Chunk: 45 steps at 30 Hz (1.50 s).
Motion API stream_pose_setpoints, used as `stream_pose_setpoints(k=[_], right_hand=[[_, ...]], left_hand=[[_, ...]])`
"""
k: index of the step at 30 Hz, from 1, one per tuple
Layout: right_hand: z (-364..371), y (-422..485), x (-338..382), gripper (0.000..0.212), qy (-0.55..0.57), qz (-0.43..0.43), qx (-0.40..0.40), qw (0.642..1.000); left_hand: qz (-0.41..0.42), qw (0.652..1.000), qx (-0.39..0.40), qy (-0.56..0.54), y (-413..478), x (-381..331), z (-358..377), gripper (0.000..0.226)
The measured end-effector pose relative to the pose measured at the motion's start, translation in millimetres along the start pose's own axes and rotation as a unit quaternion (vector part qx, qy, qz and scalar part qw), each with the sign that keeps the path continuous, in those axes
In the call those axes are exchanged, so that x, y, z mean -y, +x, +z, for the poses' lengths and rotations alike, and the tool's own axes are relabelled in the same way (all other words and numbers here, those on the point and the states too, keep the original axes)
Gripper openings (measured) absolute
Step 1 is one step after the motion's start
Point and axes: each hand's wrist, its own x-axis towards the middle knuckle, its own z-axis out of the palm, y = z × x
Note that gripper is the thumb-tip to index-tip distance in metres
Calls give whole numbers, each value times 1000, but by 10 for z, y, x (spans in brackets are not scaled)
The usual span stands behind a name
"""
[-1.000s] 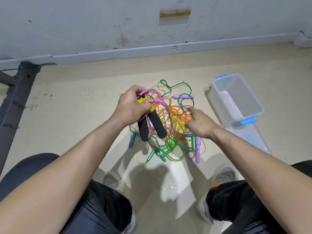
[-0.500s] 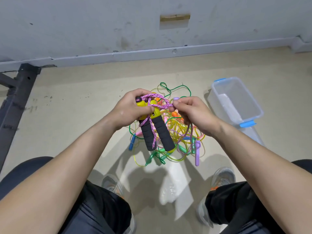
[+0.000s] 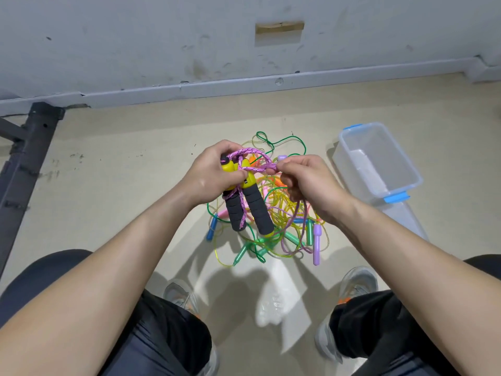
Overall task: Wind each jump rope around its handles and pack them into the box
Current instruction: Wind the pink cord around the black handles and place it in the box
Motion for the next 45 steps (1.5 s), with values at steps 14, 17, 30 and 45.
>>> stream_pose_setpoints(k=[14, 17, 30, 45], right_hand=[[270, -165, -270, 33, -83, -73, -63, 992], [239, -134, -249, 29, -33, -55, -49, 997], [110, -44, -101, 25, 138, 79, -39, 987], [-65, 36, 60, 27, 227, 45, -80, 969]], left_hand=[[-135, 923, 30, -359, -49, 42, 100, 36], [-126, 918, 27, -374, -47, 17, 106, 25], [-85, 977, -69, -183, 11, 131, 114, 11], [-95, 993, -26, -61, 30, 206, 132, 15]])
